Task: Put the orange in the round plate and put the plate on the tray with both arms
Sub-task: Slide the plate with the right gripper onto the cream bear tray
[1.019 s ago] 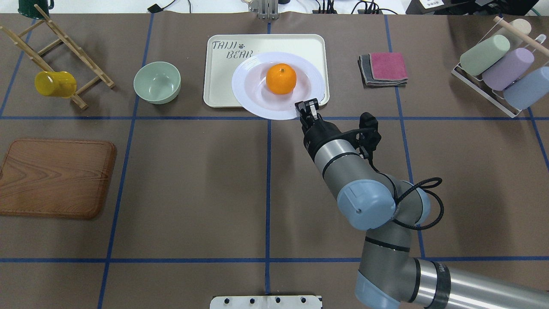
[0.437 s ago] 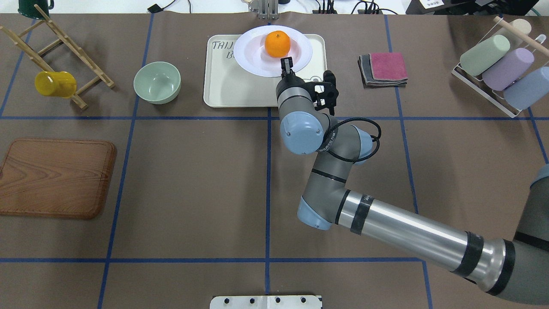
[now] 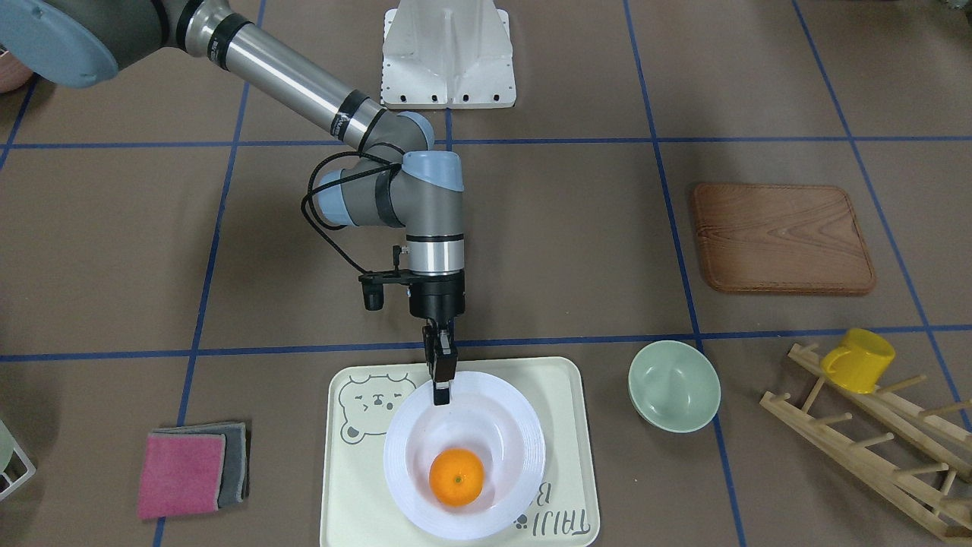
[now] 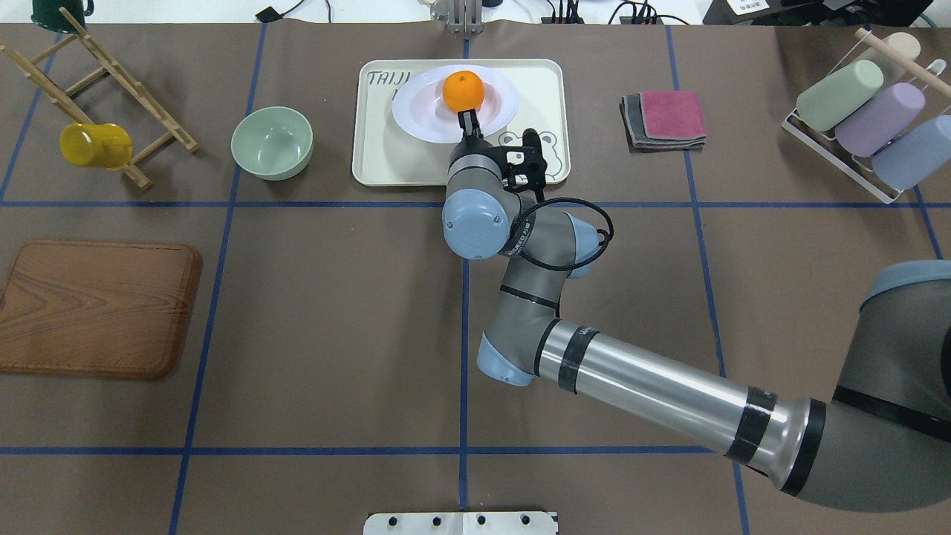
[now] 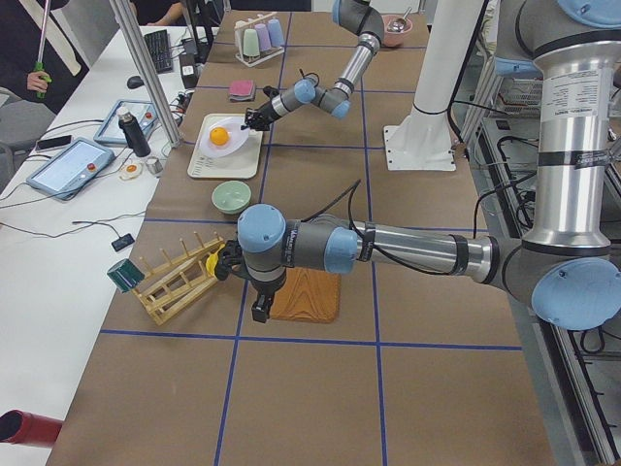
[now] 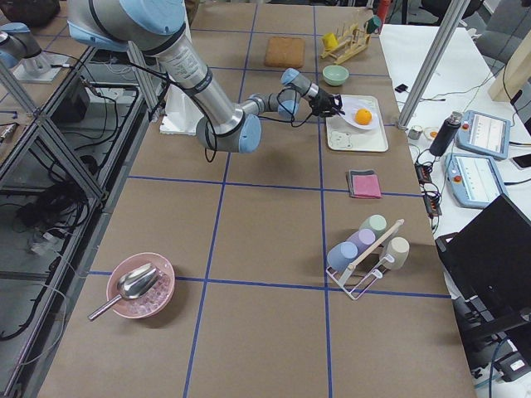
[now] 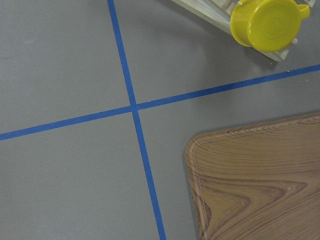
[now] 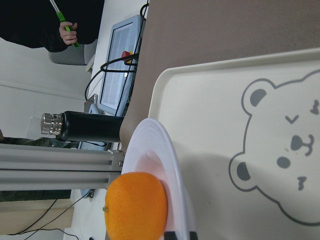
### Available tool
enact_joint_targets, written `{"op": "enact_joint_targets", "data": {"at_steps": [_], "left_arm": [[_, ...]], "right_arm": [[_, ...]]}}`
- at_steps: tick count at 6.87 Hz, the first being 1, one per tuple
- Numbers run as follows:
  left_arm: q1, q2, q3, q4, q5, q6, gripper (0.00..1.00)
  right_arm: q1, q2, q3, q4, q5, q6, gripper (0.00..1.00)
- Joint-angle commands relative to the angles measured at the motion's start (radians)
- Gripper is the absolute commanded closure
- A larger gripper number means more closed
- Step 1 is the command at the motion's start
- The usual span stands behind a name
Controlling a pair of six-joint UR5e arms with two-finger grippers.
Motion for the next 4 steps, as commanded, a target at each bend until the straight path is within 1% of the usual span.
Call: {"op": "enact_joint_targets", "data": {"at_steps": [1, 2, 3, 4], "left_arm": [[0.001, 0.022, -0.001, -0.006, -0.002, 0.007, 0.01], [-0.001, 0.034, 0.001, -0.052, -0.002, 0.006, 0.01], [0.001, 0.049, 0.002, -0.067, -0.002, -0.001, 0.01], [0.001, 0.054, 0.002, -0.061, 0.000, -0.022, 0.01]], "right_arm": [[-0.015, -0.051, 0.122, 0.000, 0.069, -0.258, 0.00], [0.006, -0.178, 0.319, -0.049, 0.187, -0.400, 0.00], [0.072, -0.237, 0.482, -0.221, 0.346, -0.552, 0.00], [0.162, -0.268, 0.602, -0.411, 0.518, -0.699, 0.00]]}}
